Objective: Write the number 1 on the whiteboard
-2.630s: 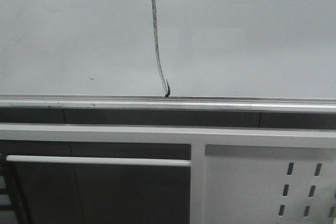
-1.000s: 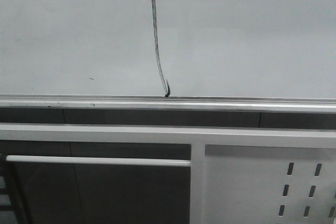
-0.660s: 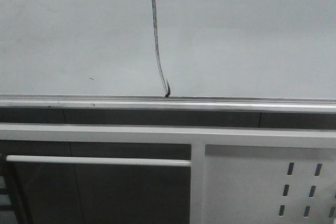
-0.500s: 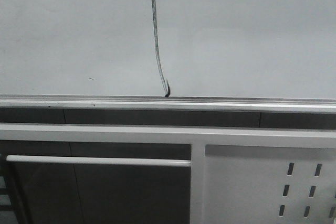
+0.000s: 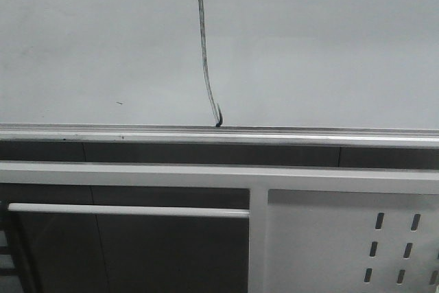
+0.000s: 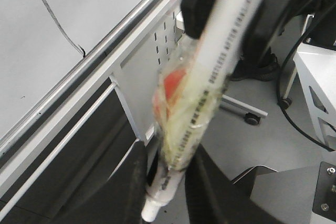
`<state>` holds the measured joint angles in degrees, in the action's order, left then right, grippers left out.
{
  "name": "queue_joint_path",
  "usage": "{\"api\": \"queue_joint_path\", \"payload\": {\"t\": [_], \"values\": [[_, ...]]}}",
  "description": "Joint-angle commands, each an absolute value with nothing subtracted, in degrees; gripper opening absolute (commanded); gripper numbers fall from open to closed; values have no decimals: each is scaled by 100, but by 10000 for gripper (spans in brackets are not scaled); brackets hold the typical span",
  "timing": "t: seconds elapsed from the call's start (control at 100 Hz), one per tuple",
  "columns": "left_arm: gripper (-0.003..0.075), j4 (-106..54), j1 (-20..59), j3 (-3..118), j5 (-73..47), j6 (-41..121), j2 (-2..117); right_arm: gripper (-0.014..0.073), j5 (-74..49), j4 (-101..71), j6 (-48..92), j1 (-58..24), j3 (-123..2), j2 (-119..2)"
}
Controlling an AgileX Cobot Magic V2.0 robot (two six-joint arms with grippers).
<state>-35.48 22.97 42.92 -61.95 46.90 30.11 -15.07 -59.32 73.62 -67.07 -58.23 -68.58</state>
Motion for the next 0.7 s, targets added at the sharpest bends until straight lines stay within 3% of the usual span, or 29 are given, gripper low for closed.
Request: {"api": "queue_joint_path", "payload": {"t": [0.0,0.1,0.3,0.69], "values": [[82,-3769,2322,4464,-5614,4579,3103,-69,-1714,-6110,7385,-6738,-6018,-6738],[106,-3857,2322,4464,-5646,4616,3103,-69,-1714,-6110,7385,-6738,-6007,-6738],[259,-3948,2322,4464,-5709,4643,3103,-69,-1762,-6110,7385,-6738,-6007,-6738],[247,-3948,2322,4482,-5663,4643,3103,-69,-1796,-6110,7385,-6727,-6007,-6738]]}}
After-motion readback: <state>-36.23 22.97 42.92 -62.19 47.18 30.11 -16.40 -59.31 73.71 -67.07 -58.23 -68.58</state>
